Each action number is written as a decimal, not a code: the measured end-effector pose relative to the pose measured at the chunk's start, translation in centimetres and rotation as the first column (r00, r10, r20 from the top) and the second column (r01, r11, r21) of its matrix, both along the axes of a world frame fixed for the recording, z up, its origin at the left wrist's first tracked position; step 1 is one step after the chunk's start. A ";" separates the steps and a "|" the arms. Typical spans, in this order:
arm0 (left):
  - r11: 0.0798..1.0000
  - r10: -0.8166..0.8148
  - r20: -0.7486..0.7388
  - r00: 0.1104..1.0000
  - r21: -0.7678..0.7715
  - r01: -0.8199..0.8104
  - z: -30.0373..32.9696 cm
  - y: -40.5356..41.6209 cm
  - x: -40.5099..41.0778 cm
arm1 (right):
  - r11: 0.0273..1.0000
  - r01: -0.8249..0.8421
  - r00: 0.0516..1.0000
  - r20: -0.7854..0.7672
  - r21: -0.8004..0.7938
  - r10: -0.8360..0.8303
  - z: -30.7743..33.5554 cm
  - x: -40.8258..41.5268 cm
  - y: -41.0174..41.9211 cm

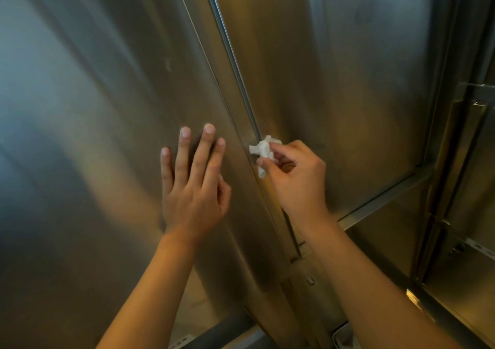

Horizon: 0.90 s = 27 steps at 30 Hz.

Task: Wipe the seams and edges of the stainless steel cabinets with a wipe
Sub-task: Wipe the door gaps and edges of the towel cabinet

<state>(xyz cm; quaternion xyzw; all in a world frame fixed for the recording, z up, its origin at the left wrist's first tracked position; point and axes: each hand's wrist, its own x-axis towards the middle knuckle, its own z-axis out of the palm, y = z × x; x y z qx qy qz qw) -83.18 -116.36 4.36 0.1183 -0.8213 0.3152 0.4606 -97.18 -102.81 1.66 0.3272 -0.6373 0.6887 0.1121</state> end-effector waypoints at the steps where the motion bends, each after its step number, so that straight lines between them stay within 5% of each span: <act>1: 1.000 0.000 -0.001 1.000 -0.001 0.000 0.0 0.0 0.0 | 1.000 0.017 0.999 -0.030 0.007 -0.017 0.0 -0.1 -0.5; 11: 1.000 0.025 -0.014 1.000 -0.018 -0.025 -0.1 0.0 -0.1 | 0.996 0.079 0.973 -0.223 0.050 -0.066 -6.3 -0.8 -1.6; 19: 0.999 0.025 -0.035 0.999 -0.044 -0.026 -0.2 0.1 -0.3 | 0.972 -0.040 0.993 -0.098 0.231 0.064 -20.1 -0.1 0.8; 27: 0.999 0.020 -0.039 0.999 -0.042 -0.022 -0.1 0.1 -0.2 | 0.935 -0.104 0.994 0.018 0.338 0.105 -23.6 0.0 1.4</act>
